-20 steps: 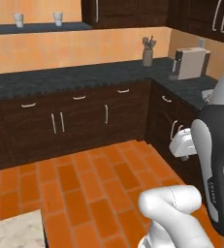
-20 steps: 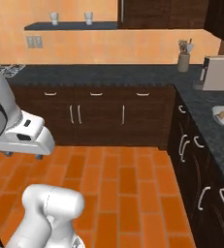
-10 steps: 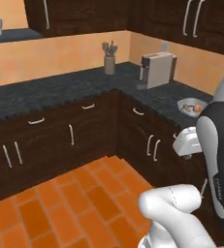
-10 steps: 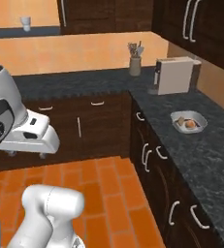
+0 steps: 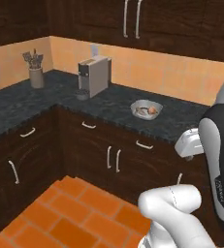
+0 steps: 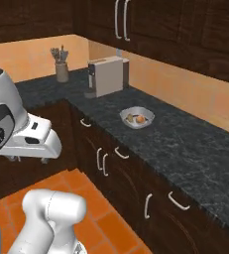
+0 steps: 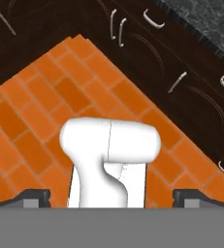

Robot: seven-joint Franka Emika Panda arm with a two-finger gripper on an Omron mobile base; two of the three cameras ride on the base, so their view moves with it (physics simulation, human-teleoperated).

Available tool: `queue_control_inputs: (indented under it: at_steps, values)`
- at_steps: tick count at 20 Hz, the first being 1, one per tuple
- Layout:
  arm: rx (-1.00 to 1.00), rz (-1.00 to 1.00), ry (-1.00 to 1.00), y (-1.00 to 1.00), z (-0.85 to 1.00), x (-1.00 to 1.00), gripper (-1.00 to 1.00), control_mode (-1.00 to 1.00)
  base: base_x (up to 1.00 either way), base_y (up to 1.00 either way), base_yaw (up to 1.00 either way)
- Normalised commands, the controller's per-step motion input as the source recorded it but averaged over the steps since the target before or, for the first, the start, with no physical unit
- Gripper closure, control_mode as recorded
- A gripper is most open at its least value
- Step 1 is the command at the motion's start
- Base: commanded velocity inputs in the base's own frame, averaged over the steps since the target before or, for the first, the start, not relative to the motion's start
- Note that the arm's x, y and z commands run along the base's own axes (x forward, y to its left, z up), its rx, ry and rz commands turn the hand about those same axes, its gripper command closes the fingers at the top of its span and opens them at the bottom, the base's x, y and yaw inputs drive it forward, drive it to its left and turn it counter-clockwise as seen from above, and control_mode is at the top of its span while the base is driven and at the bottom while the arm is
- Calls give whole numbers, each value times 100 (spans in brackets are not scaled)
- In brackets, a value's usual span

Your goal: Take the meat container that has the steak and place it on the second highest rack of the freezer. Then take the vegetable container that has the onion and sweet potato and place it on the highest rack of the freezer.

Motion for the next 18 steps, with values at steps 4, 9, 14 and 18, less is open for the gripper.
queue_control_inputs:
  at_steps: [4, 9, 14, 18]
  values:
    - [0, 0, 0, 0, 0, 0, -100, 100, 81, 43, -63]
    - [0, 0, 0, 0, 0, 0, -100, 100, 85, 33, -61]
    - [0, 0, 0, 0, 0, 0, -100, 100, 78, 21, -56]
    - [0, 0, 0, 0, 0, 0, -100, 100, 30, 38, -45]
